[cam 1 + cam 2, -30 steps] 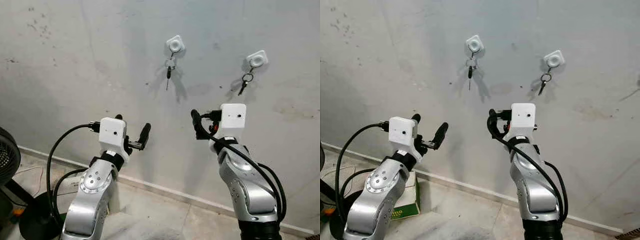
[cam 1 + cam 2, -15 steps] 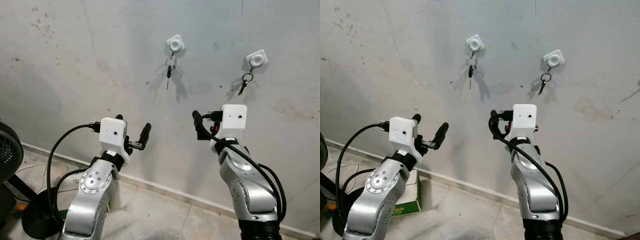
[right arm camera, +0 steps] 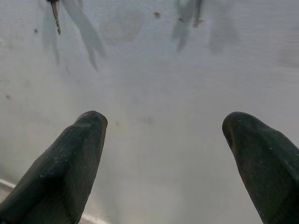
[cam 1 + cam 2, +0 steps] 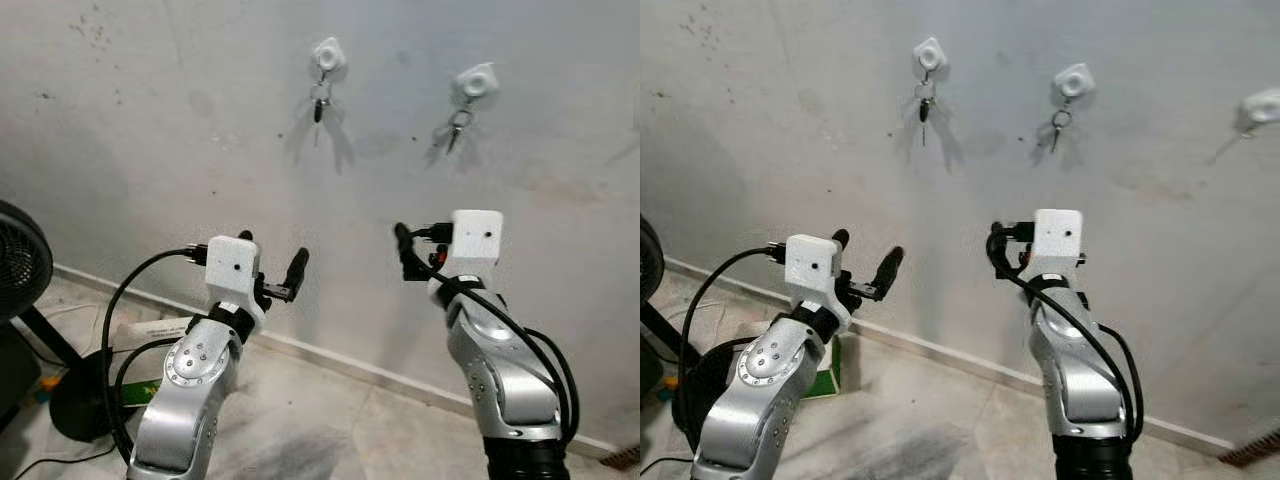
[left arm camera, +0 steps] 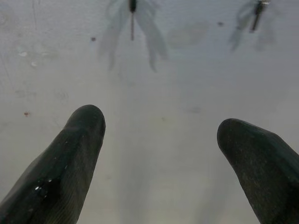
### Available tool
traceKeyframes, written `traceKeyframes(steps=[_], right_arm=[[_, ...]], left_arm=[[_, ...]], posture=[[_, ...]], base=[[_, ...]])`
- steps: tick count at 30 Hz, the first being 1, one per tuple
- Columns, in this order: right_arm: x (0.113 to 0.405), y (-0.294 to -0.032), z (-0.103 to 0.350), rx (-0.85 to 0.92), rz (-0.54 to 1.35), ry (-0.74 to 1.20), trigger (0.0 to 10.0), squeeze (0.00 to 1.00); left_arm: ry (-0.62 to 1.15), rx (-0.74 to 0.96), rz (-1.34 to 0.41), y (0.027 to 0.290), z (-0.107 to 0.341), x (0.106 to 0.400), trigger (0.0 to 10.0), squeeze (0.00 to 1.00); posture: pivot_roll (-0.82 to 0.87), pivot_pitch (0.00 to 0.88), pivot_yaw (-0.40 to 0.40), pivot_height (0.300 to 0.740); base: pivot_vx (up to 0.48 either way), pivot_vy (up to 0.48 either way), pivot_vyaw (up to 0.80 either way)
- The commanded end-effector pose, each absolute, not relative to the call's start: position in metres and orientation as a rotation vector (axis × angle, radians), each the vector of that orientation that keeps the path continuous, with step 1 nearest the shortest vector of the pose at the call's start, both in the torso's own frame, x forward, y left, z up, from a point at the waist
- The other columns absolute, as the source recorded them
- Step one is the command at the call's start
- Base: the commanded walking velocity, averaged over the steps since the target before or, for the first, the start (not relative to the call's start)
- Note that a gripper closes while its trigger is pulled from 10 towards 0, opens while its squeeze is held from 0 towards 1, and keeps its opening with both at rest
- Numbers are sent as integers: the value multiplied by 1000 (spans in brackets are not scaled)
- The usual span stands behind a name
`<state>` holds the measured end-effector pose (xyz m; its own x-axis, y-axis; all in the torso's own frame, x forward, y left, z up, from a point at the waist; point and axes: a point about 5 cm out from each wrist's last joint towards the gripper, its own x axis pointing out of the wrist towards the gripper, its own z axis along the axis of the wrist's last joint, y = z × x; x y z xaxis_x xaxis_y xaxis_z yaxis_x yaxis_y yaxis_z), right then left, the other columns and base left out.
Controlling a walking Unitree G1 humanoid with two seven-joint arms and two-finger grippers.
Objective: Hang keys on a hook
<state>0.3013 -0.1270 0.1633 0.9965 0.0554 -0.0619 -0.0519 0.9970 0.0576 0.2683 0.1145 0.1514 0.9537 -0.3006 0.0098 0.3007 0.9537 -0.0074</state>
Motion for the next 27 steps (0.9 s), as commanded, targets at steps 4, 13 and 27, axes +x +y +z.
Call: traceKeyframes(steps=[4,13,27], right_arm=[[302,-125,166,49,62,54,10000,0],[302,-125,165,46,64,56,10000,0],[301,-125,165,44,67,59,10000,0]], left_arm=[[-11,-4,-301,115,152,269,10000,0],[-5,-29,-297,116,152,270,10000,0],[3,-32,-308,115,150,269,10000,0]], posture=[[27,0,-8,740],[27,0,-10,740],[24,0,-10,740]], base=[[-73,-128,0],[0,0,0],[0,418,0]])
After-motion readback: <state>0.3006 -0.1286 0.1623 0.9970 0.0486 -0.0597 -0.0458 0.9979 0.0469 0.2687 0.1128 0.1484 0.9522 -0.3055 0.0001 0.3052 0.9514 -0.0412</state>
